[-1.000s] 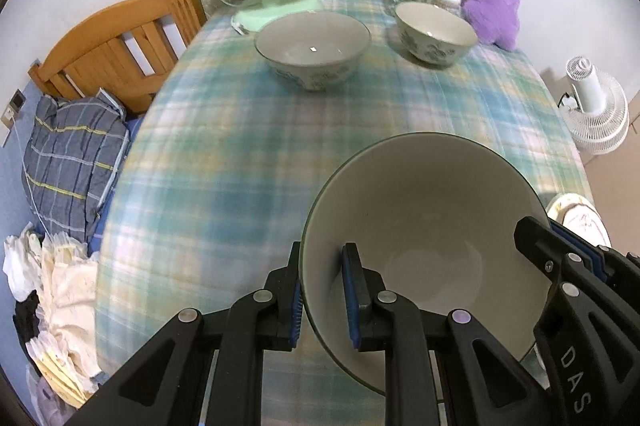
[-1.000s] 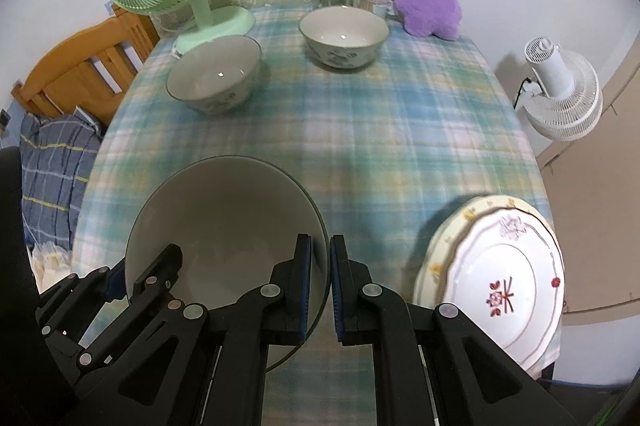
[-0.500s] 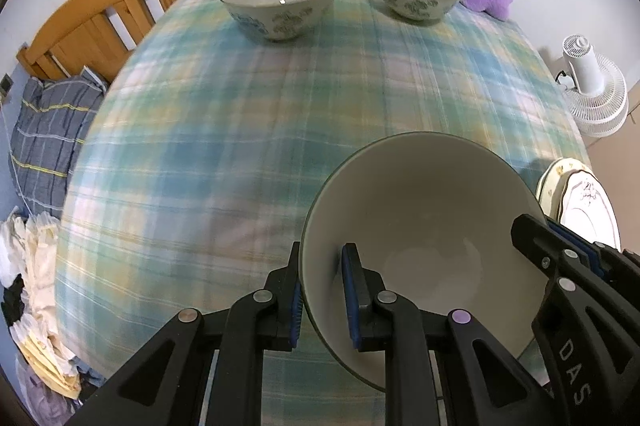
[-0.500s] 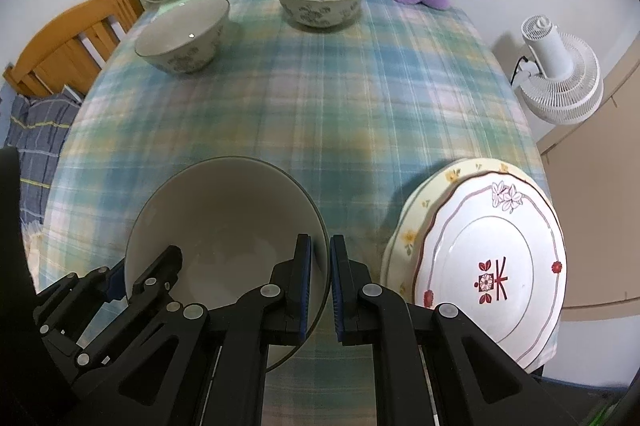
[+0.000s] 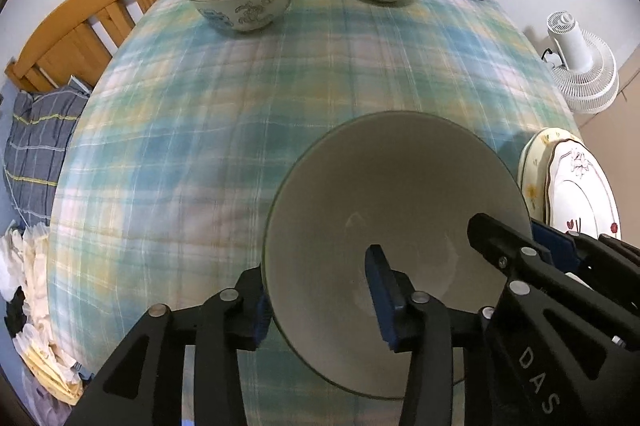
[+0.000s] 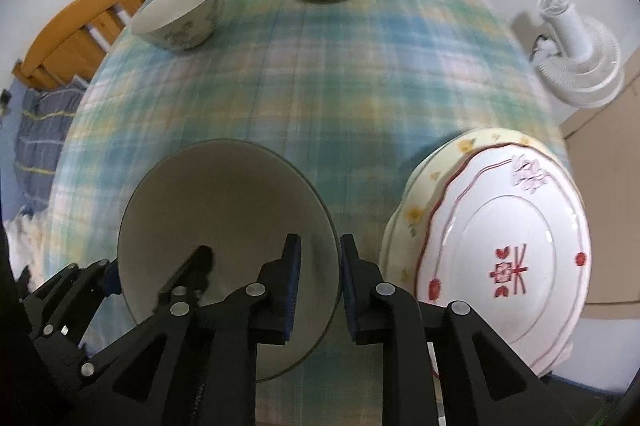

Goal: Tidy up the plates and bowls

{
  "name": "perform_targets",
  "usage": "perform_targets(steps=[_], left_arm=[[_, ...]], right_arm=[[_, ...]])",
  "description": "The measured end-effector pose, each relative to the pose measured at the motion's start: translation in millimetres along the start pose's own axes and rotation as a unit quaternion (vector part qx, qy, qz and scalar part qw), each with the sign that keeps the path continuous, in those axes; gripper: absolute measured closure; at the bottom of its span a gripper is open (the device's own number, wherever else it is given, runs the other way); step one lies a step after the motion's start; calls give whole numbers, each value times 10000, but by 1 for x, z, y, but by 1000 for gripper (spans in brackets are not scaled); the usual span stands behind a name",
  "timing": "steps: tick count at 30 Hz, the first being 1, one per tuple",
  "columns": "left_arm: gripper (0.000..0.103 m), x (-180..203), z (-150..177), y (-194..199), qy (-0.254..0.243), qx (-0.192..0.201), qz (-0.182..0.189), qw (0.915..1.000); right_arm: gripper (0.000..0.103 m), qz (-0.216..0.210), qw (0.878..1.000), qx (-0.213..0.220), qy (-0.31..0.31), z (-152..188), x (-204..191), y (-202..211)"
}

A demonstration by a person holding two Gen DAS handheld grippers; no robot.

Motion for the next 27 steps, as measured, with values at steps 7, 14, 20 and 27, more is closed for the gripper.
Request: perform_targets(steps=[7,14,20,27], left_arm=[[28,-5,-2,14,269,173,-114,9994],[21,-9,-13,44,460,514,-373,9969],[21,-19,-30,63,598,740,-474,9943],[21,-38,-65,69,617,925,-540,9923]], right_arm=[[53,-155,9993,172,278,-3,0,9],[43,-450,9962,493,565,-17,-6,34],[42,-540,9941,697,634,-34,-14,54],[42,-521,9923,934,625,-66,-31,66]])
Point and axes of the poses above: each gripper's, at about its wrist camera, not at the fingertips, and y roughly against the way its jaws point, x to its right, z to its underside, the point moved 5 cm from there along -y, roughly the way its jaws point, and after that the axes turned 5 degrees about -y, right-handed, at the moved point
